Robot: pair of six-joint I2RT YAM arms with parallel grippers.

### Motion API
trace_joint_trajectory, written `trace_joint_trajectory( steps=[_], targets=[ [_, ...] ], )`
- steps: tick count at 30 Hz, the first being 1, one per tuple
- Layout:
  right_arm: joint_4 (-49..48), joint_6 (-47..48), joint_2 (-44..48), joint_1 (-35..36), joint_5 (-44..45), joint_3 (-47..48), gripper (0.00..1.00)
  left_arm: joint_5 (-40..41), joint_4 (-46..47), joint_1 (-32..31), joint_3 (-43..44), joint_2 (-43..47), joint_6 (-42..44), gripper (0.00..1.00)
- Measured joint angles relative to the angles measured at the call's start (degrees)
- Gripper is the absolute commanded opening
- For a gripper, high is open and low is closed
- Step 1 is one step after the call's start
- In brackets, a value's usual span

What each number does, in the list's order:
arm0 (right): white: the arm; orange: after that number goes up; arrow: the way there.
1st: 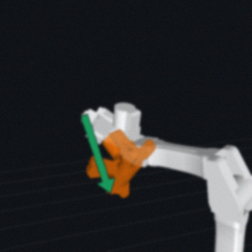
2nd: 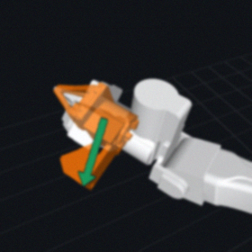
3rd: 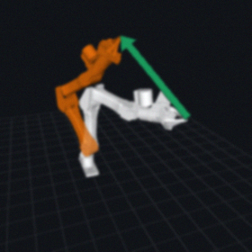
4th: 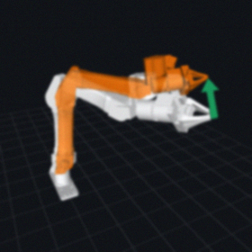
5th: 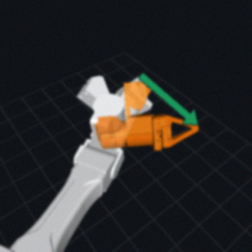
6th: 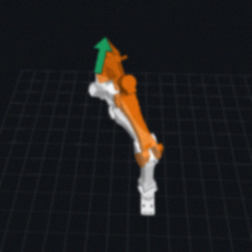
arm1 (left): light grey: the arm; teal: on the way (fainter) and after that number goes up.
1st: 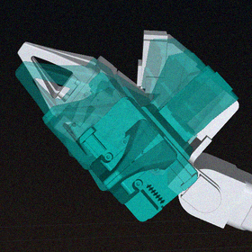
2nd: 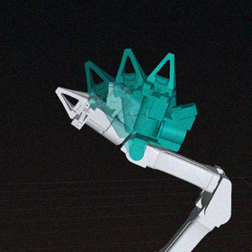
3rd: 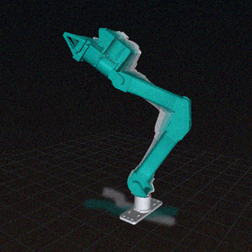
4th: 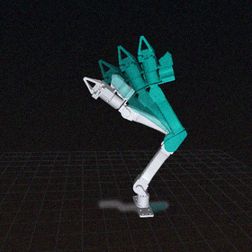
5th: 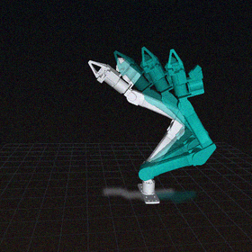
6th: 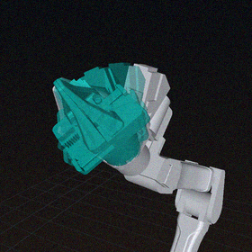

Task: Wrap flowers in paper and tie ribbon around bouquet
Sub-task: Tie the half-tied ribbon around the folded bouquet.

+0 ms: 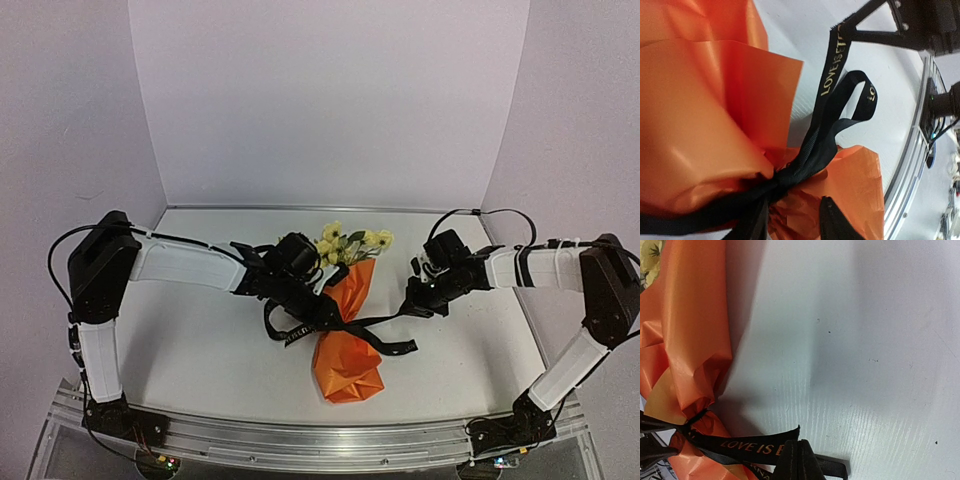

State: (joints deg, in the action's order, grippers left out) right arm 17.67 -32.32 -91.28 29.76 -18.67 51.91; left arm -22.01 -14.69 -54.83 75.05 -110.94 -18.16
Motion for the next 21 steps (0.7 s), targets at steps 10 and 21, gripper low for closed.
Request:
trace_joint_trajectory(
  steps=[10,21],
  targets=[
    [0.87,0.02,-0.91,0.0,-0.85,1.18,0.0,9.19,0.29,0.13,-14.37,19.08,-2.54,0.48],
    [1.51,0.22,-1.64,0.0,-1.34,1.22,0.0,11.67,-2.05,2.29,-15.2,14.33,1.78,0.58]
  ],
)
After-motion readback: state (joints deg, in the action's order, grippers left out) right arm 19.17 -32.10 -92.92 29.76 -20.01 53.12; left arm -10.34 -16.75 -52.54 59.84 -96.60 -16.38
